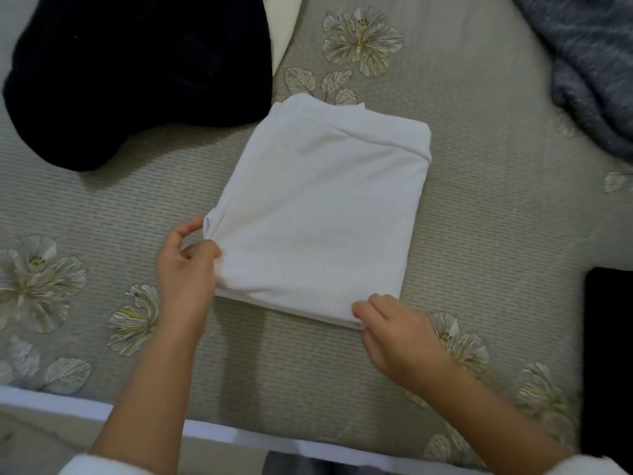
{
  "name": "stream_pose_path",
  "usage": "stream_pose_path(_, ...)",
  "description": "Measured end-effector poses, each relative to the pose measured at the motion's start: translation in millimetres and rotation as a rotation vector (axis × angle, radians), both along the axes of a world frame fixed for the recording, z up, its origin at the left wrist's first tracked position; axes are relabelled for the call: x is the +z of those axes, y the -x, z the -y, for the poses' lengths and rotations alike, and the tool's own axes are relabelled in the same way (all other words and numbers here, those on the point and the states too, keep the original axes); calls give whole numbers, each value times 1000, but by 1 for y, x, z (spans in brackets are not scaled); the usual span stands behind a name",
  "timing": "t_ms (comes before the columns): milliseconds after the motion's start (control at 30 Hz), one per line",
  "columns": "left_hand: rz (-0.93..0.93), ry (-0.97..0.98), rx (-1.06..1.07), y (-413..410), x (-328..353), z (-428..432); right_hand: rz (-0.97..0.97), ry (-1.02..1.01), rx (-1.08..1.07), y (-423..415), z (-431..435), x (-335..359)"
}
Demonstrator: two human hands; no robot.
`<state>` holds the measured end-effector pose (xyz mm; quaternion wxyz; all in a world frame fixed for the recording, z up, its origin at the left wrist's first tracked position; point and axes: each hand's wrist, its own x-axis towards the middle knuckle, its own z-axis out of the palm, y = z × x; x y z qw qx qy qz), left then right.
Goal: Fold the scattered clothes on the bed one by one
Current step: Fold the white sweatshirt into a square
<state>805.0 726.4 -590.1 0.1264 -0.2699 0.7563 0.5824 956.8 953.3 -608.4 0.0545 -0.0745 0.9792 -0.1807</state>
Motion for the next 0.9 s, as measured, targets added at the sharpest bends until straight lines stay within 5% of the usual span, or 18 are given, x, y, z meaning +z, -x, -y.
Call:
stream_pose_path(100,2,35,40,-6,-15,1,85,45,98,-17,-4,-8)
stream_pose_path(333,50,148,199,-31,-27,-5,74,-39,-137,0,-18,-6)
stream_pose_path(533,475,-346,284,-78,-25,-38,37,-86,-41,21,-1,-3)
stream_pose_path(633,272,-250,346,-78,-25,-46,111,-62,142,7,16,9)
stream_pose_path(767,152,-98,361,-66,-19,-28,509,266,175,-5,28,24)
stream_pose_path(900,45,36,335,-52,-21,-1,82,322,-75,25,-3,16)
